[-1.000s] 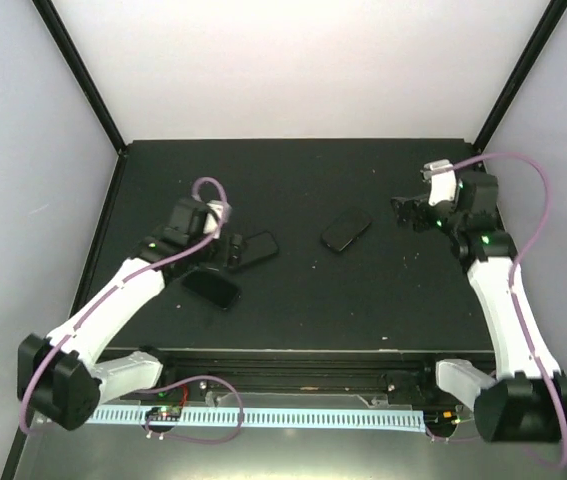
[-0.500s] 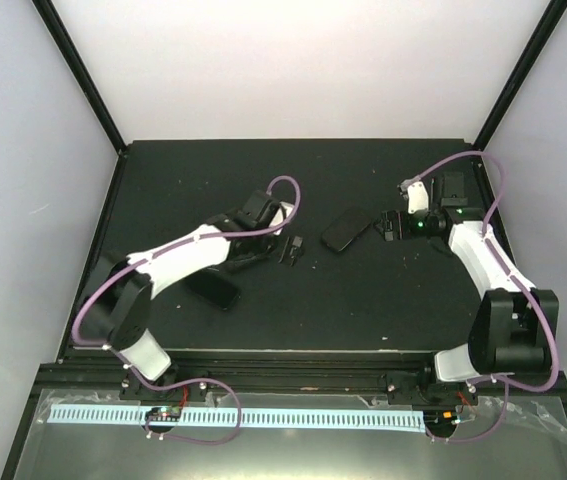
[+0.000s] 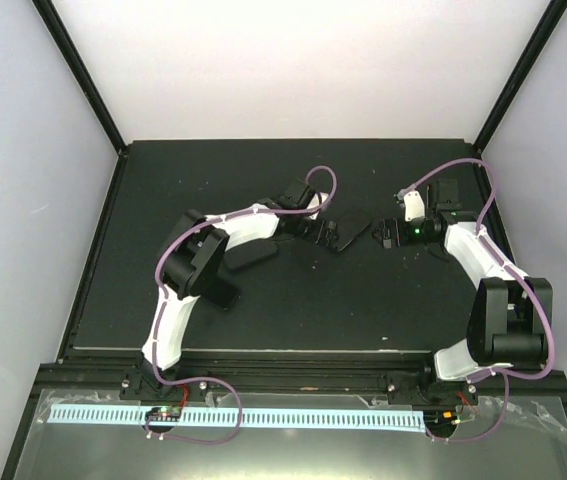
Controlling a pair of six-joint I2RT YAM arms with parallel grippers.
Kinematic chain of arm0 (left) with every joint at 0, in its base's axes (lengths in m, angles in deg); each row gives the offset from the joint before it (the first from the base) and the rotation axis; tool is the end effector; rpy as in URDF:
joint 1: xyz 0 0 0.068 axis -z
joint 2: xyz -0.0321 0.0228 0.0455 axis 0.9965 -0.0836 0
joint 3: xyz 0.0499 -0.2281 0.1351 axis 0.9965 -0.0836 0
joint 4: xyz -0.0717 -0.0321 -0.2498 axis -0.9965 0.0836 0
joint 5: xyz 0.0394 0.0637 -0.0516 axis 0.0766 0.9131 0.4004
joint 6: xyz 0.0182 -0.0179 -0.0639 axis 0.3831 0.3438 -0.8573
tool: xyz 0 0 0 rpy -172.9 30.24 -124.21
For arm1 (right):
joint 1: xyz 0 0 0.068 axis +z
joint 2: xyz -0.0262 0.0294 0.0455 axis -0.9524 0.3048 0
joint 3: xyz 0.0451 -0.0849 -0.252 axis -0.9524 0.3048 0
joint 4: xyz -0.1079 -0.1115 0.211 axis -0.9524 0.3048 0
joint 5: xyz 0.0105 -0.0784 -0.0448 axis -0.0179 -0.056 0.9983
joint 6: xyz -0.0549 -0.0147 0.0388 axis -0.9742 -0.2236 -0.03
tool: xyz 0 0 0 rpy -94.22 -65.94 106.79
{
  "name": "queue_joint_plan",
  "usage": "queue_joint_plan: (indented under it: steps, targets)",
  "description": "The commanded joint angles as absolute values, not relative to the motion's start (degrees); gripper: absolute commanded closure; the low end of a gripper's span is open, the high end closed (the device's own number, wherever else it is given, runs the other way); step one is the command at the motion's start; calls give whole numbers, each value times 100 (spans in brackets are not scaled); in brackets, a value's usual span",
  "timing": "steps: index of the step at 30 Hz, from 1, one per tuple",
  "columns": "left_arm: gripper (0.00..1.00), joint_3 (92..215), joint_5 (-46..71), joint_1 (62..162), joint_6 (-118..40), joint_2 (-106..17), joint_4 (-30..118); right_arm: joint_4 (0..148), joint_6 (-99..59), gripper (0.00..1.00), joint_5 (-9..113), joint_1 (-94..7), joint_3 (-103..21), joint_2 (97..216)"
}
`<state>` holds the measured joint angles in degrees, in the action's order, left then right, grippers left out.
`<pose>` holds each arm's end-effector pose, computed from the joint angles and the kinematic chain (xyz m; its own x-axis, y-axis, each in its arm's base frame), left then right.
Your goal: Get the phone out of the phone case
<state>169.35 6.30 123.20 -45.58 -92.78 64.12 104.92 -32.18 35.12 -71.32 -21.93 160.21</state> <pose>0.3659 -0.3035 0.1315 -0.8308 0.2567 -0.4938 0.4710 0.7970 -0.3781 0.3043 0.0277 0.2006 -0.8404 -0.0977 -0.5330 -0.2991 0.9038 0.3060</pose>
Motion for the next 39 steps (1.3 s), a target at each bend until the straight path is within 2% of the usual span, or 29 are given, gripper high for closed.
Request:
queue_joint_plan:
  steps: [1,6,15,19,21,26,29,31,39]
  targets:
    - [1,17333,5,12359,-4768,-9703,6052,10376,-3292,0,3596,-7119,-2207,16009]
    - [1,17641,-481,12488,-4754,-10061,6094,10375,-3208,0,3698,-7145,-2280,16128]
    - [1,17523,-994,13219,-4852,-9771,6095,10472,-3181,0,3942,-7348,-2431,16093]
    - [1,16617,-796,13255,-5001,-8671,5784,10539,-3418,0,4213,-7410,-2428,16044]
    - [1,15931,-426,13160,-5098,-7881,5767,10725,-3750,4,4159,-7393,-2499,16062]
    - [1,14977,278,12937,-5067,-6410,6799,11101,-4441,8,4720,-6986,-2798,16354]
    - [1,14568,621,12926,-4919,-5704,7099,11296,-4474,6,5031,-6712,-3089,16673]
    - [1,14288,788,12916,-4885,-5352,7173,11509,-4428,1,5099,-6549,-3366,16954]
    - [1,13721,919,12914,-5168,-4928,6971,11893,-4184,0,5763,-5780,-4309,17930]
